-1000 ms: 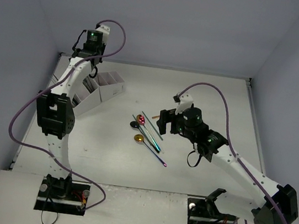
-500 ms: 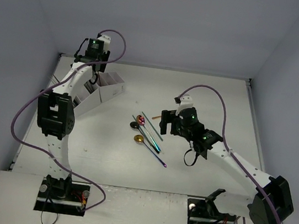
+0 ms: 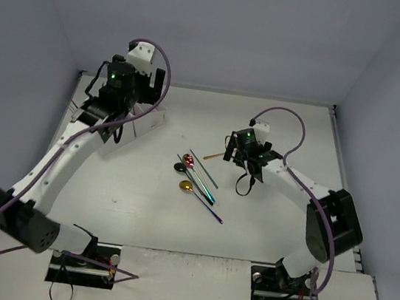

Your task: Sort the eating utensils into containers

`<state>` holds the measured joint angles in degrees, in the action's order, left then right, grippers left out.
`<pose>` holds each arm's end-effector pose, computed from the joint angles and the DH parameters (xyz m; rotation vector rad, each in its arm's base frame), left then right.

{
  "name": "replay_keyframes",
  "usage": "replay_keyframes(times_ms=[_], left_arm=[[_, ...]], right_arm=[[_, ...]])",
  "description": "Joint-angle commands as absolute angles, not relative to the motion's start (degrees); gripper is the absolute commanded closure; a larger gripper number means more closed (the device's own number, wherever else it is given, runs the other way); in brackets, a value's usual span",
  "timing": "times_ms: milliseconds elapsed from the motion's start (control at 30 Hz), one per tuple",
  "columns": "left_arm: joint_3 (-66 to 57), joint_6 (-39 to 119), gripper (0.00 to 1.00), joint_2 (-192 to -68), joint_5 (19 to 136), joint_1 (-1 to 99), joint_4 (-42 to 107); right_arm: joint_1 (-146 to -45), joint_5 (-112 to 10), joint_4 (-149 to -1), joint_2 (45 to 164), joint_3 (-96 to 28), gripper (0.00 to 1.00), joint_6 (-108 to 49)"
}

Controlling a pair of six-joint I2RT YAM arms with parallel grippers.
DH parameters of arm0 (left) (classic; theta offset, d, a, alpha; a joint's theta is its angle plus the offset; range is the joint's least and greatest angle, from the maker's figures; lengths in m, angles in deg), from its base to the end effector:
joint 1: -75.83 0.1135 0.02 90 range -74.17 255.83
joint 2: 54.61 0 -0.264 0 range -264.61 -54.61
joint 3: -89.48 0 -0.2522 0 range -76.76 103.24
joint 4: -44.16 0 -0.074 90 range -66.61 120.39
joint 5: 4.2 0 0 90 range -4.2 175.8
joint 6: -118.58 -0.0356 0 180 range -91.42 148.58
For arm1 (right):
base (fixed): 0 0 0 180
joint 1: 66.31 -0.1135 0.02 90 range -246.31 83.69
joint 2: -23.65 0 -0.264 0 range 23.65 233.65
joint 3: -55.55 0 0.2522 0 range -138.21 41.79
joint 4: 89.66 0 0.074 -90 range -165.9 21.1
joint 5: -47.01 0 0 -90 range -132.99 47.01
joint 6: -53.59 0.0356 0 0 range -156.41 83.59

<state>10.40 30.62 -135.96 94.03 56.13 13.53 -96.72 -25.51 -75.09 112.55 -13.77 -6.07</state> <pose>0.3078 -0.1048 0.4380 0.1672 1.7562 -0.1491 0.3003 0.1638 0.2323 0.1733 2.1428 0.2901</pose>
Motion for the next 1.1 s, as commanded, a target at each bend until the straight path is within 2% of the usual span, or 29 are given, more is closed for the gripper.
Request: replay_keyframes(times_ms=[0, 133, 333, 600, 833, 933, 1067], left_arm=[[-2.2, 36.8, 0.23, -123.0, 92.3, 53.2, 14.2], [-16.5, 39.0, 0.23, -111.6, 91.3, 52.0, 14.4], [-27.4, 38.0, 0.23, -102.7, 93.3, 51.6, 11.6], [-27.5, 38.1, 0.23, -103.4, 92.8, 51.7, 11.5], [-27.8, 36.8, 0.23, -102.5, 94.5, 51.7, 11.0], [-27.8, 36.5, 0.23, -102.1, 95.1, 51.7, 10.9], [-27.9, 36.7, 0.23, -102.0, 94.6, 51.7, 11.1]], right_arm=[[-96.4, -17.5, -72.3, 120.2, -21.4, 0.19, 0.8], [-96.4, -17.0, -71.5, 127.0, -27.1, 0.23, 4.2], [-96.4, -13.5, -70.4, 133.4, -33.9, 0.27, 8.2], [-96.4, -10.1, -67.4, 140.4, -39.7, 0.3, 11.7], [-96.2, -9.4, -65.0, 144.7, -41.7, 0.4, 11.3], [-95.9, -10.0, -64.6, 144.9, -41.4, 0.49, 10.6], [-95.4, -11.3, -64.4, 143.4, -39.2, 0.78, 9.6]])
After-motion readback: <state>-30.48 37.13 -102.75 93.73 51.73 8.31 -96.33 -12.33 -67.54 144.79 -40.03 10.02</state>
